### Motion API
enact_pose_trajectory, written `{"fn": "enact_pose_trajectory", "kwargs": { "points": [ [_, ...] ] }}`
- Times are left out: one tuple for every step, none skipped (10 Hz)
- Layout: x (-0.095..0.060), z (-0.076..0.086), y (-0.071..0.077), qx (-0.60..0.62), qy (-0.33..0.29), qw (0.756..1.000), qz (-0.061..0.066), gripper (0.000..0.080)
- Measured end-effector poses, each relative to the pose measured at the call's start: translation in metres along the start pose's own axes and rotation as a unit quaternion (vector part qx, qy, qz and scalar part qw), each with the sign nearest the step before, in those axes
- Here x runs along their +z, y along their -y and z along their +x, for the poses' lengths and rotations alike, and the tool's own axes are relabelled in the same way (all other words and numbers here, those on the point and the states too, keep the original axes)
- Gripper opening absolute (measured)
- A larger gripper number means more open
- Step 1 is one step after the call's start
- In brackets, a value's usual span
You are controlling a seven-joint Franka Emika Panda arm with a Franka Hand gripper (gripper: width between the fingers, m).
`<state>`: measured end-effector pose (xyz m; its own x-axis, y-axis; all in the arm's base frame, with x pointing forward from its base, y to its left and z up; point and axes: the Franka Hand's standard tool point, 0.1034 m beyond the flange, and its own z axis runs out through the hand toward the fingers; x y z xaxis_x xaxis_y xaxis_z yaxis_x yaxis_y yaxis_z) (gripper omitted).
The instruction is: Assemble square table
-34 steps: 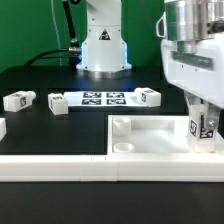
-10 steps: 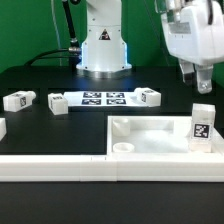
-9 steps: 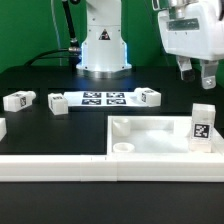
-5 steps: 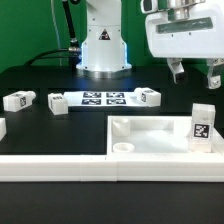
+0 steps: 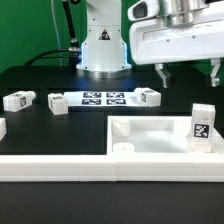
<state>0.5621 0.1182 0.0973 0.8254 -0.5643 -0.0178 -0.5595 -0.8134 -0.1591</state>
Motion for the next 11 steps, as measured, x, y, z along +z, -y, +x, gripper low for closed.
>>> {"fn": "enact_pose_trajectory", "kwargs": {
  "points": [
    [0.001, 0.002, -0.001, -0.033, -0.002, 0.999, 0.0, 0.0648],
    [0.001, 0.004, -0.004, -0.069, -0.002, 0.998, -0.001, 0.0648],
    [0.001, 0.004, -0.004, -0.105, -0.003, 0.994, -0.004, 0.0648],
    [0.001, 0.004, -0.005, -0.127, -0.003, 0.992, -0.004, 0.0648],
    [0.001, 0.003, -0.007, -0.177, 0.001, 0.984, -0.008, 0.0648],
    [0.004, -0.012, -0.015, -0.227, 0.024, 0.973, -0.014, 0.0648],
    [0.007, -0.025, -0.023, -0.264, 0.031, 0.964, -0.025, 0.0648],
    [0.01, -0.036, -0.034, -0.307, 0.04, 0.95, -0.031, 0.0648],
    [0.009, -0.04, -0.036, -0.343, 0.042, 0.938, -0.04, 0.0648],
    [0.009, -0.037, -0.036, -0.375, 0.041, 0.925, -0.04, 0.0648],
    [0.009, -0.037, -0.038, -0.375, 0.048, 0.925, -0.041, 0.0648]
  ]
}}
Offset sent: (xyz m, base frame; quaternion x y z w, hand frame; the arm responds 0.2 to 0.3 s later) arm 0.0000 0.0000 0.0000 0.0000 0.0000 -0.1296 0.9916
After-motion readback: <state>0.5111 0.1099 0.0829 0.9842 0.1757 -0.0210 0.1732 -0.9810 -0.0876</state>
